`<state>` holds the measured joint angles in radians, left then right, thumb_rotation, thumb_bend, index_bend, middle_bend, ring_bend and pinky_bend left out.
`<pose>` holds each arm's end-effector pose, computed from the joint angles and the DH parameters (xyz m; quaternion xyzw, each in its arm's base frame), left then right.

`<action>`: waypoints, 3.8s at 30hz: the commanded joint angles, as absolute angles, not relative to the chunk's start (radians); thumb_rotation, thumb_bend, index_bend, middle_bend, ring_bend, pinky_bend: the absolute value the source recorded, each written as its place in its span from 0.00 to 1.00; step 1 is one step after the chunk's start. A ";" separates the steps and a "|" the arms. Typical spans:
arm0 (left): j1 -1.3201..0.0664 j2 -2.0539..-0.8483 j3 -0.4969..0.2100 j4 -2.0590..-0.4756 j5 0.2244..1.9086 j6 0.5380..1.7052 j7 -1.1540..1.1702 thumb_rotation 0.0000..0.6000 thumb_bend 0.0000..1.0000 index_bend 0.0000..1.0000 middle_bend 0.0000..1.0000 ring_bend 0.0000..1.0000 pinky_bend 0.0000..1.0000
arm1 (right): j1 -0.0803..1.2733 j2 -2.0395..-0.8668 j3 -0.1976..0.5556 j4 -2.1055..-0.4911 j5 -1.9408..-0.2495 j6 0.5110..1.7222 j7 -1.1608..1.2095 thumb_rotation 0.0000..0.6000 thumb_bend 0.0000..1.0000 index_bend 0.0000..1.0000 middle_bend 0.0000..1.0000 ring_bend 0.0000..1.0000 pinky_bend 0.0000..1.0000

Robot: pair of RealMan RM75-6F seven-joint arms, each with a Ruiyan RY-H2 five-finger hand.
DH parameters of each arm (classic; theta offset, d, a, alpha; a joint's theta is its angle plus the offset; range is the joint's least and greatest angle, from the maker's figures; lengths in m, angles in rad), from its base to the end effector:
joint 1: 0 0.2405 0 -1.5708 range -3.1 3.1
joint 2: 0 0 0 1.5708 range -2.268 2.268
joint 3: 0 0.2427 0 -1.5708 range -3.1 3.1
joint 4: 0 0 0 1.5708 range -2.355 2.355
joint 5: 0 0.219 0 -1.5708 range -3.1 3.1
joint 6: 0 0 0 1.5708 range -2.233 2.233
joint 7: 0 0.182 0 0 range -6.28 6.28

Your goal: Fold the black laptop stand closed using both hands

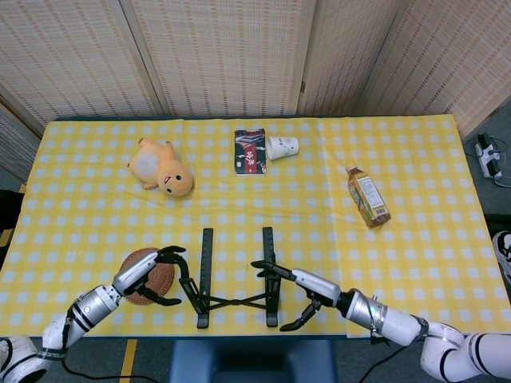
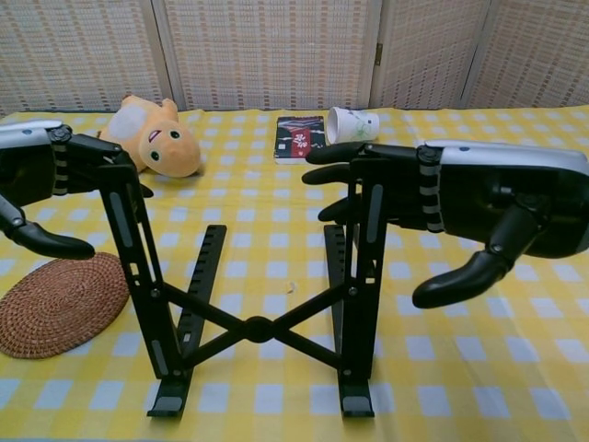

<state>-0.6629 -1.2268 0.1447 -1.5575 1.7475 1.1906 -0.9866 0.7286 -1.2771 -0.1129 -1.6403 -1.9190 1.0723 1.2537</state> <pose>-0.1669 0.2867 0.0238 -0.6293 -0.6054 -0.4806 0.0802 -0.1109 -0.2535 -0.0141 -0.6041 0.6668 -0.4280 0.0856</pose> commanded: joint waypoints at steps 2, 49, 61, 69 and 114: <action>-0.640 -1.223 0.164 -1.569 1.773 1.216 -0.933 1.00 0.17 0.49 0.55 0.41 0.17 | 0.721 -1.265 -0.166 -1.648 -1.957 1.133 1.248 1.00 0.15 0.00 0.05 0.12 0.00; -0.598 -1.203 0.227 -1.641 1.844 1.236 -0.785 1.00 0.17 0.51 0.56 0.43 0.18 | 0.766 -1.490 -0.397 -1.362 -1.898 1.233 1.960 1.00 0.15 0.00 0.08 0.15 0.00; -0.593 -1.212 0.221 -1.631 1.832 1.239 -0.785 1.00 0.17 0.47 0.55 0.38 0.18 | 0.761 -1.511 -0.418 -1.343 -1.888 1.246 1.987 1.00 0.15 0.00 0.08 0.15 0.00; -0.566 -1.227 0.200 -1.604 1.808 1.263 -0.705 1.00 0.18 0.31 0.36 0.20 0.17 | 0.776 -1.471 -0.396 -1.383 -1.898 1.276 1.875 1.00 0.15 0.00 0.08 0.15 0.00; -0.494 -1.418 0.156 -1.592 1.717 1.137 -0.165 1.00 0.20 0.50 0.36 0.26 0.20 | 0.804 -1.242 -0.336 -1.646 -1.869 1.252 1.443 1.00 0.15 0.00 0.07 0.13 0.00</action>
